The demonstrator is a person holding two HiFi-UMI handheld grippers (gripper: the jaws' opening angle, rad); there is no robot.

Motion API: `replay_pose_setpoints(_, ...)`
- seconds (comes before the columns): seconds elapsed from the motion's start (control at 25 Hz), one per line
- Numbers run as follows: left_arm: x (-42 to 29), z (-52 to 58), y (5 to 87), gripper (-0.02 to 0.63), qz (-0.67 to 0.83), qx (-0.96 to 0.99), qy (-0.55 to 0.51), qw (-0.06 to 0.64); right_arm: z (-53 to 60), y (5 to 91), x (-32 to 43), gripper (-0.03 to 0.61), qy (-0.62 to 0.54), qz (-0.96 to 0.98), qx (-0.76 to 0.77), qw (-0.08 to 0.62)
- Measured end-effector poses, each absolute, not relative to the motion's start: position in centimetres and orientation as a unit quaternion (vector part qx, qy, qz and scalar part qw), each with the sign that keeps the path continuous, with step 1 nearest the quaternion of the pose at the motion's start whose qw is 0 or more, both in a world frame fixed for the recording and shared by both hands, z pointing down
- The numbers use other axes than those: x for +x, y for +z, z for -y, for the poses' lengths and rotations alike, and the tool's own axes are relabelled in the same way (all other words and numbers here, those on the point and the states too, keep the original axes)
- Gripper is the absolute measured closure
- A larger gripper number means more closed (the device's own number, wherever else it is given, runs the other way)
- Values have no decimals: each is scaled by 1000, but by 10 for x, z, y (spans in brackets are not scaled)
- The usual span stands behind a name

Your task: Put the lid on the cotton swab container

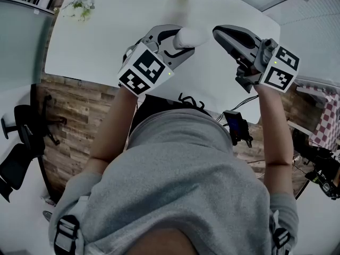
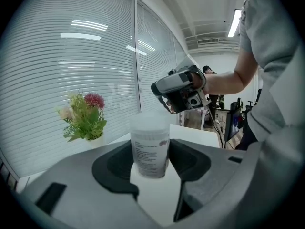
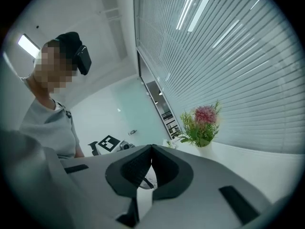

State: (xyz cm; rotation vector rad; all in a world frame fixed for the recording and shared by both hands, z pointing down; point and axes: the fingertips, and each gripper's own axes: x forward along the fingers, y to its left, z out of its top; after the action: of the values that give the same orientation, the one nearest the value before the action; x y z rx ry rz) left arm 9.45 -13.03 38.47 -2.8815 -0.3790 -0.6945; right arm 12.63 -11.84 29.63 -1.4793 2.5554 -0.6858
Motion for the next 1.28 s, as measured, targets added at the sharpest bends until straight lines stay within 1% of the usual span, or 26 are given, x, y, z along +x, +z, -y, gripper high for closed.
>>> replay_pose_setpoints(0.16, 92, 138, 379, 383, 112, -967, -218, 70, 116, 288, 140, 554, -207, -830, -511, 87)
replay_pose_setpoints(0.56, 82, 157, 363, 385, 71, -980, -182, 42, 100, 274, 169, 554, -148, -797, -575, 115)
replay_pose_setpoints(0.88, 72, 169, 345, 385, 39, -988, -151, 20, 85, 270, 185, 554, -97, -774, -622, 71)
replay_pose_setpoints(1.08, 67, 178, 330, 385, 14, -992, -122, 0, 74, 261, 194, 554, -58, -759, -648, 27)
replay_pose_setpoints(1.28, 62, 188, 323, 385, -9, -994, -108, 0, 65, 253, 206, 554, -26, -739, -673, 7)
